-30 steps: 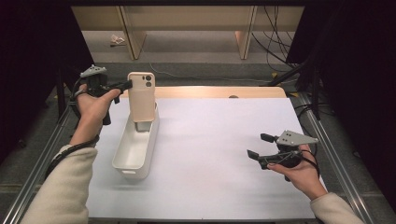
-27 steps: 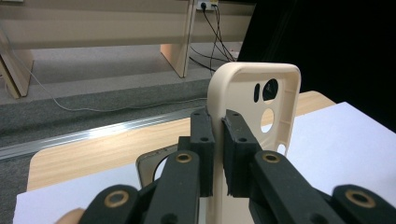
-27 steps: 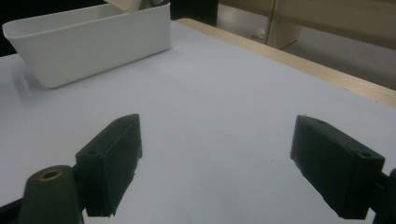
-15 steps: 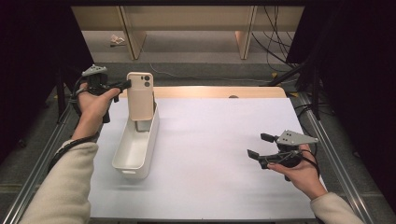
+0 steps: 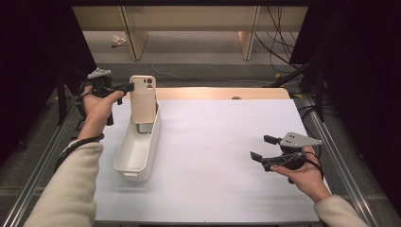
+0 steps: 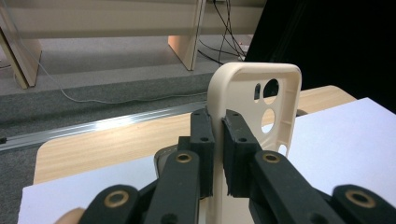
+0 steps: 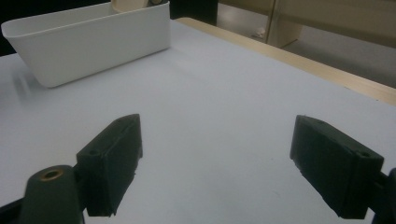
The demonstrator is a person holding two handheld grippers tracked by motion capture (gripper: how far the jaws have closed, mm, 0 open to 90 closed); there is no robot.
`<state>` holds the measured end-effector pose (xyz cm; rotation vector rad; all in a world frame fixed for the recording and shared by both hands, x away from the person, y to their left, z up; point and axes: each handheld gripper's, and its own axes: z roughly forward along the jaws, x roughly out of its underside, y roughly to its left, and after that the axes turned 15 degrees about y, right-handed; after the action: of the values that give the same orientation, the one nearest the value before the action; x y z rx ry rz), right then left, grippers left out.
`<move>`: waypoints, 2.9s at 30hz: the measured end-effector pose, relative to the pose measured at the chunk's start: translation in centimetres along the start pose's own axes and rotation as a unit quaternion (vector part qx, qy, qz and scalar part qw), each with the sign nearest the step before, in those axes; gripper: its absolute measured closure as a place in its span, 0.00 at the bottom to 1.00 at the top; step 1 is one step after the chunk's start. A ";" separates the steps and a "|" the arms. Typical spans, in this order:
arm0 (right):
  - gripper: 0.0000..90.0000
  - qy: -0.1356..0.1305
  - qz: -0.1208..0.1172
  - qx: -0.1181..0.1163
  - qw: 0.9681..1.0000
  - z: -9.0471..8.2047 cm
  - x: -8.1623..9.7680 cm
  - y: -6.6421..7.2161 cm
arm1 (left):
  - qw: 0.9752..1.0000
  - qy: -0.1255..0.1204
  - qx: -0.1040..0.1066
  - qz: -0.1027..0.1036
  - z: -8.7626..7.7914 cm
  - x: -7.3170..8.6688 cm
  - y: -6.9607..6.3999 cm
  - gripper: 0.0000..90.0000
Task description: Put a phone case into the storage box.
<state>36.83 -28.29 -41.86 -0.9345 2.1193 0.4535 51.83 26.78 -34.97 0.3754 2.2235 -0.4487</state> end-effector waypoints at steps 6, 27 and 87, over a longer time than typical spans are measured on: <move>0.20 -0.001 0.000 0.000 1.000 0.0 0.0 0.0 | 1.000 0.008 -0.005 -0.001 0.8 0.6 0.3 0.93; 0.20 0.000 0.000 0.001 1.000 0.0 0.1 -0.1 | 0.999 0.025 -0.008 -0.030 2.8 2.6 1.1 0.93; 0.19 -0.002 0.008 -0.001 1.000 0.1 0.1 -0.2 | 0.997 0.028 -0.025 0.067 -3.0 9.3 -4.6 0.00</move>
<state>36.95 -28.44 -42.02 -0.9182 2.1245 0.4644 42.18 25.03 -39.47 0.5128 2.2418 -0.3124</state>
